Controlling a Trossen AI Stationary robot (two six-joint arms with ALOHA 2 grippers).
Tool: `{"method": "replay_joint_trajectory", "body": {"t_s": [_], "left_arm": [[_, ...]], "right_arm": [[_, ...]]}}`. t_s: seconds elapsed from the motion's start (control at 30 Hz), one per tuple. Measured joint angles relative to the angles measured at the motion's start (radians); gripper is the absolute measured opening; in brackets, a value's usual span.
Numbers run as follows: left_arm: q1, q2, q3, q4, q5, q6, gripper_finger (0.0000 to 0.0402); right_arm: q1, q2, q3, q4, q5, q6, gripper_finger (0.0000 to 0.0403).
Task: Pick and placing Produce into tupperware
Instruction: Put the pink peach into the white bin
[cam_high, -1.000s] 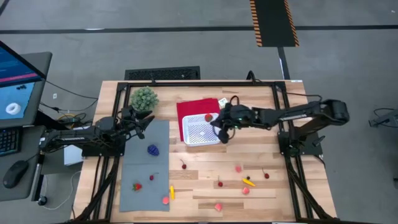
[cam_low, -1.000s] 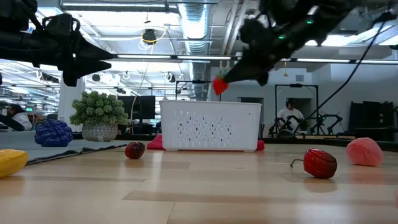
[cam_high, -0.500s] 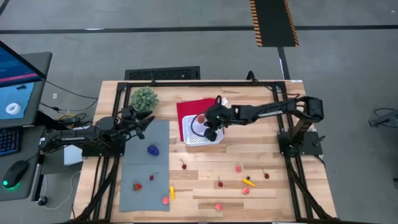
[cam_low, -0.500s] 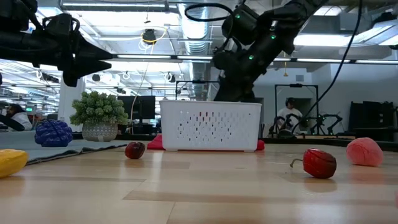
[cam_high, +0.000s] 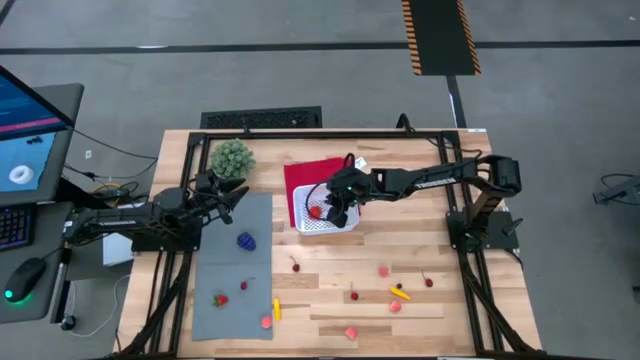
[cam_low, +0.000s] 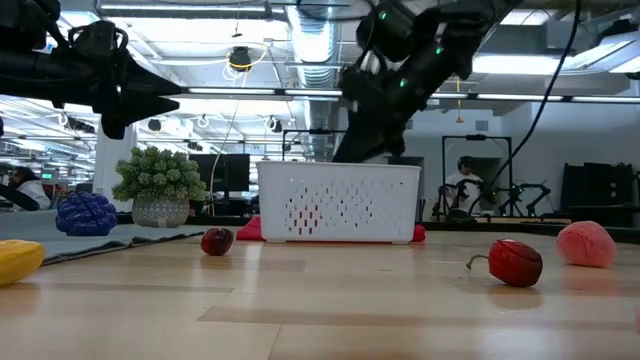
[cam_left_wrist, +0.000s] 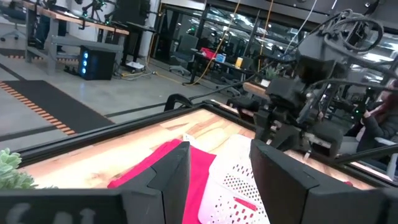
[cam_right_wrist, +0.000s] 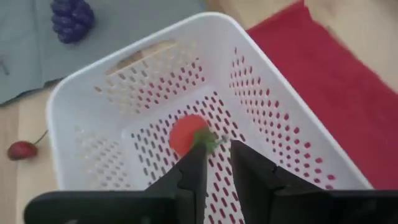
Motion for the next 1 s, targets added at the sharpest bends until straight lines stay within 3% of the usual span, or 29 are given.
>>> {"method": "replay_joint_trajectory", "body": {"t_s": [0.23, 0.57, 1.0], "left_arm": [[0.000, 0.000, 0.000, -0.003, 0.000, -0.003, 0.0158], [0.000, 0.000, 0.000, -0.030, 0.000, -0.042, 0.0158], [0.000, 0.000, 0.000, -0.023, 0.000, -0.043, 0.0158]], "right_arm": [[0.047, -0.182, 0.000, -0.037, 0.001, -0.073, 0.0091], [0.117, -0.463, 0.000, -0.252, 0.069, -0.016, 0.0091], [0.375, -0.595, -0.141, -0.420, 0.175, 0.230, 0.0091]]}}
